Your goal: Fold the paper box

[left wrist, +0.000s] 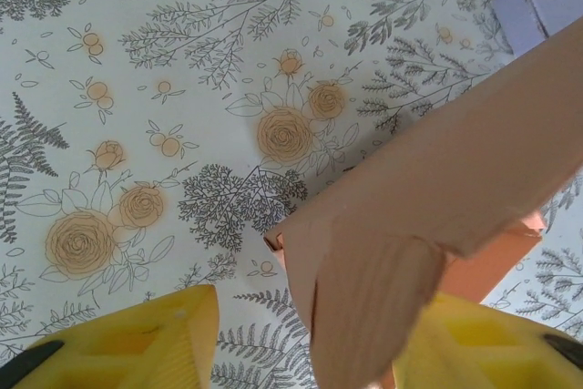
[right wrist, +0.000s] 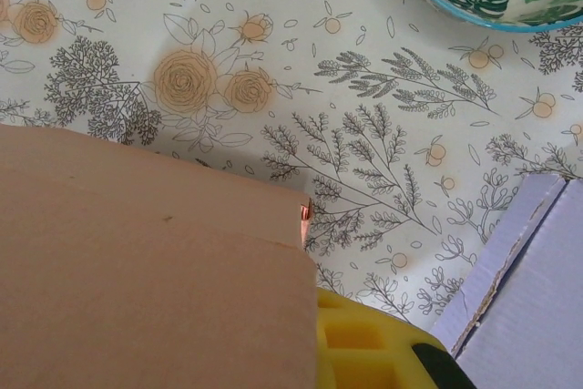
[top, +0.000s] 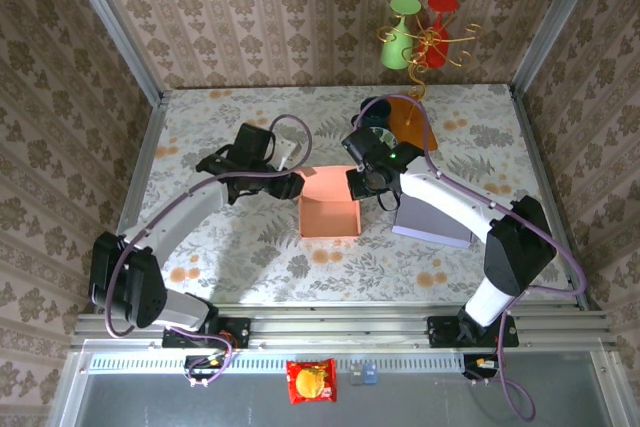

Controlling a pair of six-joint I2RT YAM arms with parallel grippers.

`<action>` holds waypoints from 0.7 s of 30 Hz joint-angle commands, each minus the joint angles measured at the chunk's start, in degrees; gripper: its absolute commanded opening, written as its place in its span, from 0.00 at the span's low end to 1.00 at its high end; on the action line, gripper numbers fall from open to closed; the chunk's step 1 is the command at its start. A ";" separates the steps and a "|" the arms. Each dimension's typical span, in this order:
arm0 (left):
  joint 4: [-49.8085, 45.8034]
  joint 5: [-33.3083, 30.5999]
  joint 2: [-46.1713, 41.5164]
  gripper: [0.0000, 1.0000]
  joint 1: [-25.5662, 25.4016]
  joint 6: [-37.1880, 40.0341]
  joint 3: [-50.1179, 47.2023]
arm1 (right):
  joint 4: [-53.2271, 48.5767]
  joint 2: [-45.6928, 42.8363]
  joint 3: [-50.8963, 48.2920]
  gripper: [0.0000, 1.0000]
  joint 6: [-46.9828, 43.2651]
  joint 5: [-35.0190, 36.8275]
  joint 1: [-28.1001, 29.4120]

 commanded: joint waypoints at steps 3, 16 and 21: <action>-1.32 1.11 2.62 0.43 -0.47 1.15 3.47 | -0.06 0.82 1.70 0.00 -1.32 -0.84 -0.01; -1.55 0.73 6.00 0.15 -2.06 0.04 5.02 | -0.11 0.71 1.48 0.00 -1.19 -0.94 -0.10; -0.63 0.87 6.55 0.07 -2.31 -0.45 4.75 | -0.06 0.81 1.60 0.00 -1.00 -1.10 -0.10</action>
